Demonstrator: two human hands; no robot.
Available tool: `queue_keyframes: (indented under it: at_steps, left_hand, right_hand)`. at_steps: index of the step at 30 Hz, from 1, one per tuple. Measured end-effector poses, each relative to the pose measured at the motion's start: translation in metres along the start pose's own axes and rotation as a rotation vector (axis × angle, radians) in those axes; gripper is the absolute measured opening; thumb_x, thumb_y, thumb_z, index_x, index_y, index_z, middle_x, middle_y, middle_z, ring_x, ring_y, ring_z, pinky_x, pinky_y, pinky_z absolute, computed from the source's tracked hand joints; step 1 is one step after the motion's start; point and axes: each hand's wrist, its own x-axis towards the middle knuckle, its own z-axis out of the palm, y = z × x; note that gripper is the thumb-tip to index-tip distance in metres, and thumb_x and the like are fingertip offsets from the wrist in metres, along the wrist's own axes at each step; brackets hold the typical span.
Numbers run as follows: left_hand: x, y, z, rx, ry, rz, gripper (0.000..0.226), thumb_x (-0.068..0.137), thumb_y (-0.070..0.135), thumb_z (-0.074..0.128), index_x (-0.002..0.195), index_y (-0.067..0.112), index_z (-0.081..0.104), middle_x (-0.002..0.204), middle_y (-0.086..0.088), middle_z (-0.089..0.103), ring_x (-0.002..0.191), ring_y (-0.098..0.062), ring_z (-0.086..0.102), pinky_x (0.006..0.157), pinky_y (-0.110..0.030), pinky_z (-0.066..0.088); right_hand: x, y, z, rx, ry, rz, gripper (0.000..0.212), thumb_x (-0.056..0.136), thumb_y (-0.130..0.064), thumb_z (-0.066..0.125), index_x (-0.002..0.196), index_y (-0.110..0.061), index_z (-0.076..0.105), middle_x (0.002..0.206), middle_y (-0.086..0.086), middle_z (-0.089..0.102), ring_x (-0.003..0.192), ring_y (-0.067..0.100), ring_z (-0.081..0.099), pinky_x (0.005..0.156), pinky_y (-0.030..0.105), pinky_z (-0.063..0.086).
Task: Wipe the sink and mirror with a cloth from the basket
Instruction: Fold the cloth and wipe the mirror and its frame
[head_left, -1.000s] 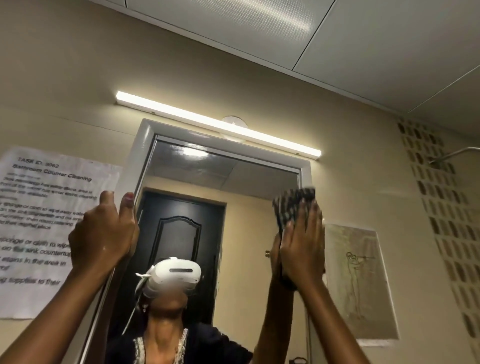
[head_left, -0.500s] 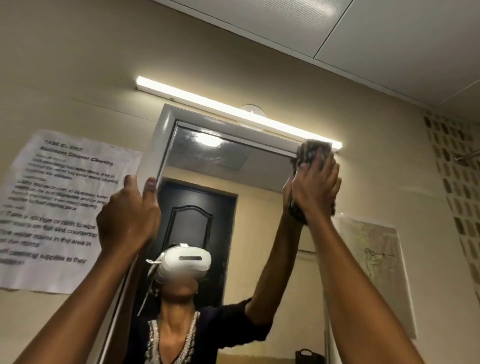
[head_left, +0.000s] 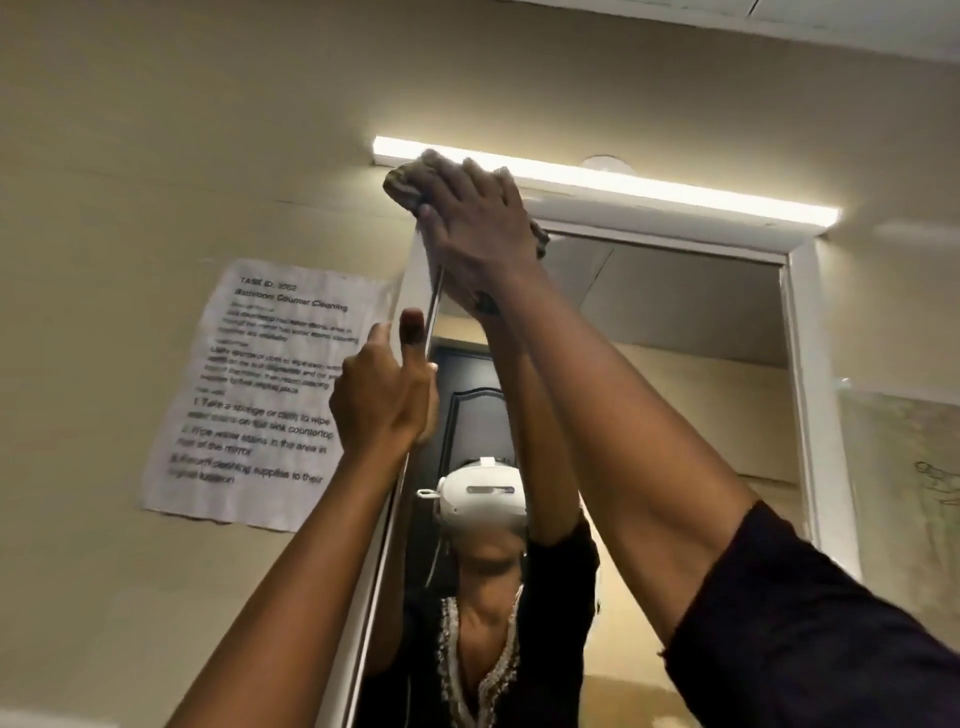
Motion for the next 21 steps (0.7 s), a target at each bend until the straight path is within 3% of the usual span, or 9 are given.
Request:
queue_keyframes:
  at_steps: [2, 5, 6, 8, 10, 12, 16, 19, 21]
  left_hand:
    - [-0.002, 0.003, -0.001, -0.002, 0.043, -0.014, 0.085, 0.08, 0.068, 0.006, 0.138, 0.014, 0.038, 0.104, -0.022, 0.066, 0.093, -0.038, 0.063, 0.065, -0.028, 0.037]
    - [0.001, -0.001, -0.003, -0.222, 0.057, -0.07, 0.088, 0.075, 0.076, 0.004, 0.146, 0.026, 0.014, 0.13, -0.022, 0.054, 0.103, -0.035, 0.06, 0.072, -0.029, 0.046]
    - [0.004, -0.004, -0.004, -0.336, 0.066, -0.095, 0.08, 0.081, 0.073, 0.009, 0.147, 0.027, 0.013, 0.14, -0.019, 0.046, 0.114, -0.033, 0.056, 0.084, -0.029, 0.047]
    - [0.006, -0.007, -0.009, -0.538, 0.057, -0.174, 0.063, 0.092, 0.056, 0.015, 0.147, 0.027, 0.015, 0.153, -0.008, 0.029, 0.135, -0.021, 0.036, 0.102, -0.021, 0.029]
    - [0.007, -0.017, -0.02, -0.705, -0.033, -0.263, 0.057, 0.096, 0.048, 0.008, 0.147, 0.025, 0.019, 0.155, -0.004, 0.024, 0.14, -0.017, 0.027, 0.106, -0.023, 0.021]
    - [0.006, -0.022, -0.036, -0.836, -0.157, -0.34, 0.061, 0.097, 0.046, 0.001, 0.144, 0.018, 0.027, 0.152, -0.007, 0.029, 0.138, -0.018, 0.03, 0.108, -0.028, 0.024]
    - [0.007, -0.03, -0.055, -0.657, -0.351, -0.314, 0.062, 0.096, 0.051, 0.009, 0.136, 0.017, 0.042, 0.144, -0.006, 0.043, 0.133, -0.018, 0.04, 0.114, -0.037, 0.023]
    - [0.001, -0.022, -0.055, -0.5, -0.497, -0.212, 0.068, 0.087, 0.062, 0.021, 0.137, 0.02, 0.041, 0.148, -0.003, 0.038, 0.136, -0.016, 0.034, 0.115, -0.038, 0.02]
    - [-0.002, -0.015, -0.05, -0.478, -0.484, -0.159, 0.066, 0.089, 0.061, 0.024, 0.139, 0.02, 0.039, 0.149, -0.003, 0.037, 0.137, -0.016, 0.033, 0.116, -0.039, 0.02]
  right_hand:
    - [0.003, -0.003, 0.0, -0.049, -0.007, 0.003, 0.046, 0.097, -0.038, 0.025, 0.141, -0.029, 0.035, 0.152, -0.004, 0.031, 0.141, 0.02, 0.023, 0.116, 0.046, 0.014]
    - [-0.01, -0.008, -0.001, -0.072, -0.046, -0.121, 0.047, 0.096, -0.039, 0.021, 0.136, -0.027, 0.044, 0.151, -0.001, 0.034, 0.143, 0.024, 0.021, 0.117, 0.046, 0.013]
    - [-0.021, -0.014, 0.001, -0.058, -0.07, -0.176, 0.045, 0.097, -0.038, 0.024, 0.133, -0.024, 0.047, 0.149, 0.002, 0.039, 0.142, 0.026, 0.024, 0.116, 0.049, 0.015]
    - [-0.052, -0.028, 0.005, -0.003, -0.076, -0.27, 0.044, 0.095, -0.037, 0.028, 0.126, -0.019, 0.055, 0.139, 0.007, 0.052, 0.138, 0.03, 0.035, 0.111, 0.054, 0.026]
    - [-0.092, -0.044, 0.012, 0.053, -0.119, -0.318, 0.047, 0.095, -0.038, 0.027, 0.132, -0.021, 0.051, 0.142, 0.006, 0.048, 0.14, 0.029, 0.031, 0.112, 0.055, 0.023]
    - [-0.143, -0.059, 0.011, 0.095, -0.175, -0.357, 0.052, 0.095, -0.041, 0.023, 0.141, -0.023, 0.039, 0.151, 0.005, 0.036, 0.145, 0.028, 0.019, 0.116, 0.055, 0.013]
    - [-0.256, -0.097, -0.002, 0.028, -0.287, -0.564, 0.056, 0.096, -0.042, 0.029, 0.149, -0.025, 0.02, 0.158, 0.003, 0.017, 0.147, 0.027, 0.006, 0.118, 0.051, 0.0]
    - [-0.292, -0.094, -0.008, 0.107, -0.369, -0.654, 0.059, 0.095, -0.037, 0.038, 0.149, -0.028, 0.017, 0.158, 0.0, 0.018, 0.146, 0.024, 0.011, 0.118, 0.05, 0.004]
    - [-0.285, -0.074, -0.01, 0.116, -0.388, -0.654, 0.06, 0.095, -0.035, 0.04, 0.149, -0.031, 0.016, 0.158, -0.002, 0.019, 0.146, 0.021, 0.015, 0.118, 0.051, 0.003]
